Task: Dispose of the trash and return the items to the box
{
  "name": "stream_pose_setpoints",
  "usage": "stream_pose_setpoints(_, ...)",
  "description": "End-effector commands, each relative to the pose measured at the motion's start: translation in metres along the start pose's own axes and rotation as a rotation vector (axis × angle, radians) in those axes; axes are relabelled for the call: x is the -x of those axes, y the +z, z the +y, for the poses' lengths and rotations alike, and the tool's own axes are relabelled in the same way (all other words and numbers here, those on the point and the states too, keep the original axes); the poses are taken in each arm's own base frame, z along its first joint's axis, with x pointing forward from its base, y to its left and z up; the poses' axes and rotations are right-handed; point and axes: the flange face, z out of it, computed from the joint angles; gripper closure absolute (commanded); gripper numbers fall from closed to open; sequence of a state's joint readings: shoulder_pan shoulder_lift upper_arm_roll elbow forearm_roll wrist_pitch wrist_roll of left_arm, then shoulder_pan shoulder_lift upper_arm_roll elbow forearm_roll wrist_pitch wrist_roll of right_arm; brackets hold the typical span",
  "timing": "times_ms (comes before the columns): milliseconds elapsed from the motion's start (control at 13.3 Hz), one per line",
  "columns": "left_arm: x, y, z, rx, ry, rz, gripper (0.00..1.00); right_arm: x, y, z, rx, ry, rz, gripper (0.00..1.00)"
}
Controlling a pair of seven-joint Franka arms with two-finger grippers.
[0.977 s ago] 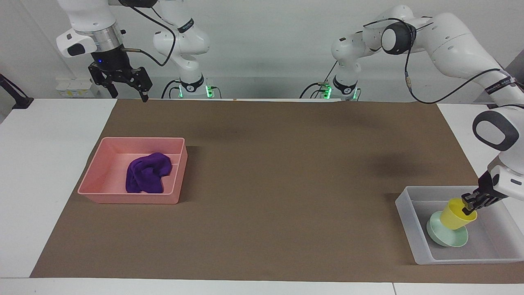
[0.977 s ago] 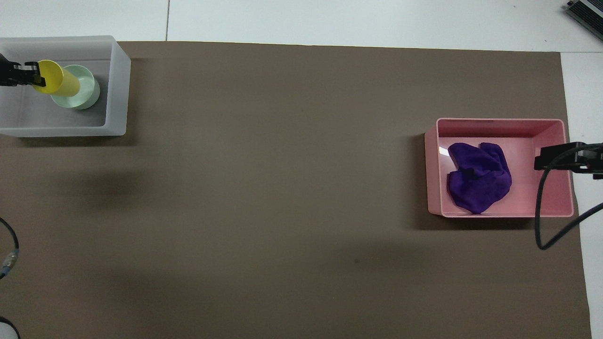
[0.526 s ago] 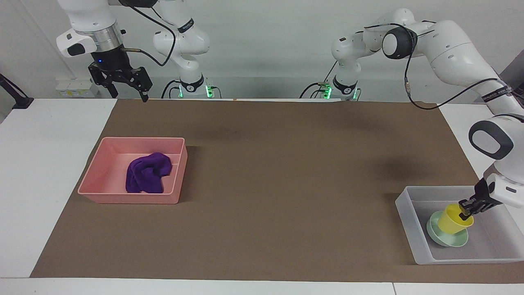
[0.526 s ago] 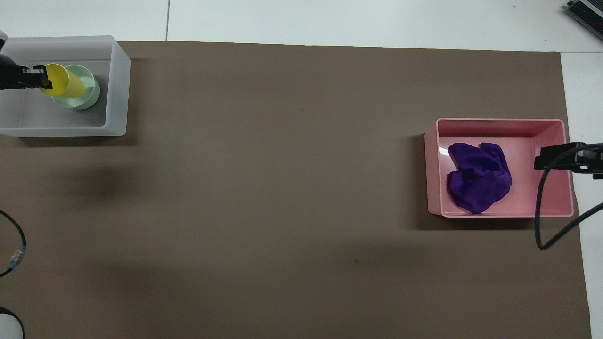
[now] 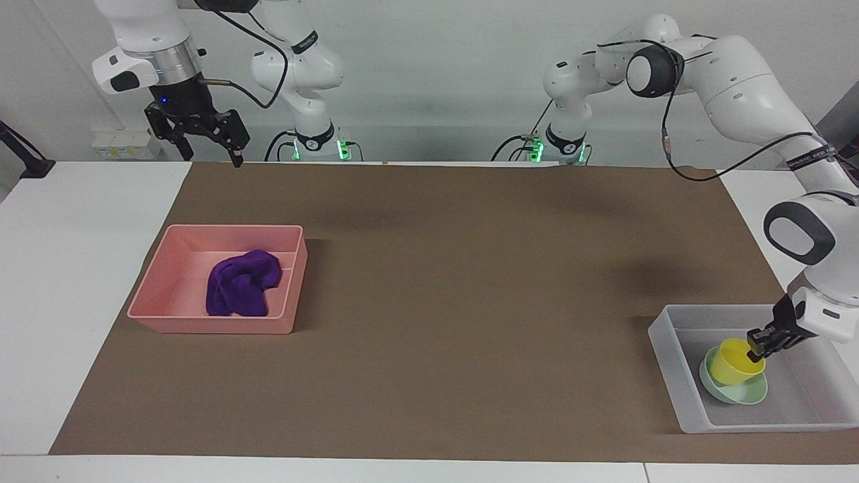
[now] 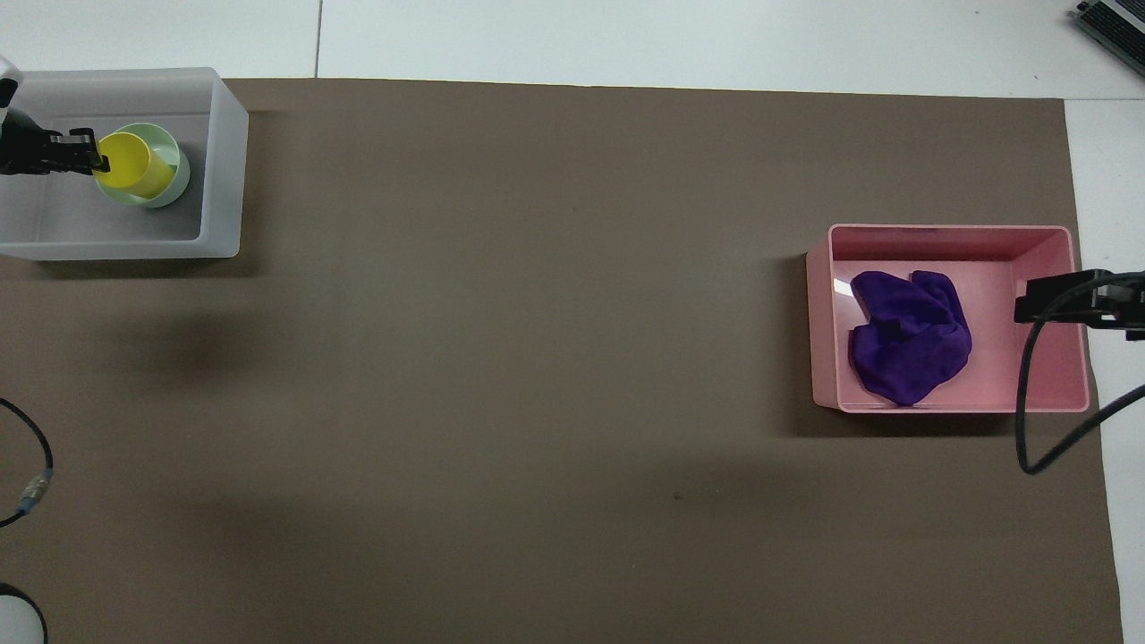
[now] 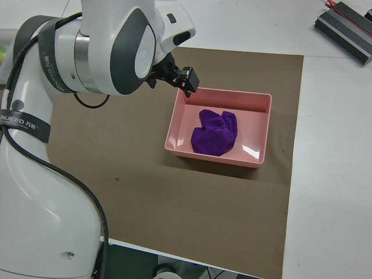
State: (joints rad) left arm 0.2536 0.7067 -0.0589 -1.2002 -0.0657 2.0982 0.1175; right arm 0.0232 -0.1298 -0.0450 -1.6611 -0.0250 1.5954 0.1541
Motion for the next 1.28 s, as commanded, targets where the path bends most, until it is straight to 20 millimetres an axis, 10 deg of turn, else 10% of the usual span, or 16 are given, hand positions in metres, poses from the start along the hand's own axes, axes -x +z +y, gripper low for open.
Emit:
stream_pose_setpoints(0, 0.003, -0.009, 0.000, -0.001, 0.012, -0.007, 0.00, 0.004, -0.003, 0.004, -0.003, -0.012, -0.003, 0.00)
stream_pose_setpoints(376, 0.006, -0.083, 0.046, -0.050, 0.226, 0.062, 0.00, 0.004, -0.003, 0.004, -0.003, -0.012, -0.003, 0.00)
stream_pose_setpoints(902, 0.123, -0.167, 0.185, -0.025, 0.329, 0.038, 0.00, 0.004, -0.003, 0.004, -0.003, -0.012, -0.003, 0.00)
stream_pose_setpoints(1202, 0.182, -0.211, 0.201, -0.033, 0.340, -0.033, 0.00, 0.004, -0.003, 0.004, -0.003, -0.012, -0.003, 0.00)
